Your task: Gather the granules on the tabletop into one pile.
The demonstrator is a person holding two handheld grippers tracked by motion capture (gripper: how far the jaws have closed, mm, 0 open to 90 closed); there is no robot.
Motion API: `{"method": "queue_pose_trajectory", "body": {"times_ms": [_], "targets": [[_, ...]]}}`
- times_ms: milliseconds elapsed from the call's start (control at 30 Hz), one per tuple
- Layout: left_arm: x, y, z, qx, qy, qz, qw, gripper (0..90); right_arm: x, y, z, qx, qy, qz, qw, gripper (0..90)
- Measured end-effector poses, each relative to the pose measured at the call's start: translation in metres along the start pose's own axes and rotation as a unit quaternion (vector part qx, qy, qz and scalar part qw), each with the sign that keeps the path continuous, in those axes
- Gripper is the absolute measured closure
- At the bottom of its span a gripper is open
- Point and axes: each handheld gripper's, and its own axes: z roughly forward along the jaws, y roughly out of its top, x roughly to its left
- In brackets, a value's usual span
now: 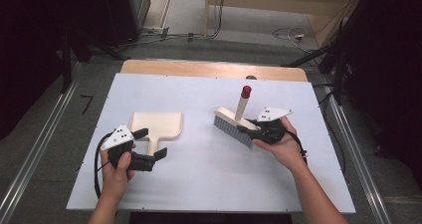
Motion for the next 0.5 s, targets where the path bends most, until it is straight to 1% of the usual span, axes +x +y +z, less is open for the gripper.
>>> {"method": "queue_pose_trajectory", "body": {"times_ms": [67, 100, 233, 267, 367, 467, 500], "targets": [[0.000, 0.000, 0.000, 0.000, 0.000, -0.001, 1.0000, 1.0, 0.000, 0.000, 0.000, 0.000, -0.013, -0.001, 0.9999, 65.5], [0.000, 0.000, 0.000, 0.000, 0.001, 0.000, 1.0000, 1.0, -0.001, 0.000, -0.001, 0.000, -0.015, 0.001, 0.9999, 65.5], [0.000, 0.000, 0.000, 0.001, 0.000, 0.001, 1.0000, 1.0, -0.002, 0.001, -0.007, -0.011, -0.014, 0.009, 0.9998, 65.5], [-0.001, 0.000, 0.000, 0.001, 0.001, 0.001, 1.0000, 1.0, -0.002, 0.002, -0.010, -0.014, -0.013, 0.014, 0.9997, 65.5], [-0.001, 0.000, 0.001, 0.002, 0.000, 0.001, 1.0000, 1.0, -0.004, 0.004, -0.020, -0.036, -0.009, 0.027, 0.9990, 65.5], [-0.001, 0.000, 0.001, 0.002, 0.000, 0.001, 1.0000, 1.1, -0.005, 0.006, -0.030, -0.055, -0.014, 0.040, 0.9976, 65.5], [-0.001, 0.000, 0.001, 0.002, 0.001, 0.001, 1.0000, 1.0, -0.005, 0.006, -0.033, -0.057, -0.015, 0.042, 0.9974, 65.5]]}}
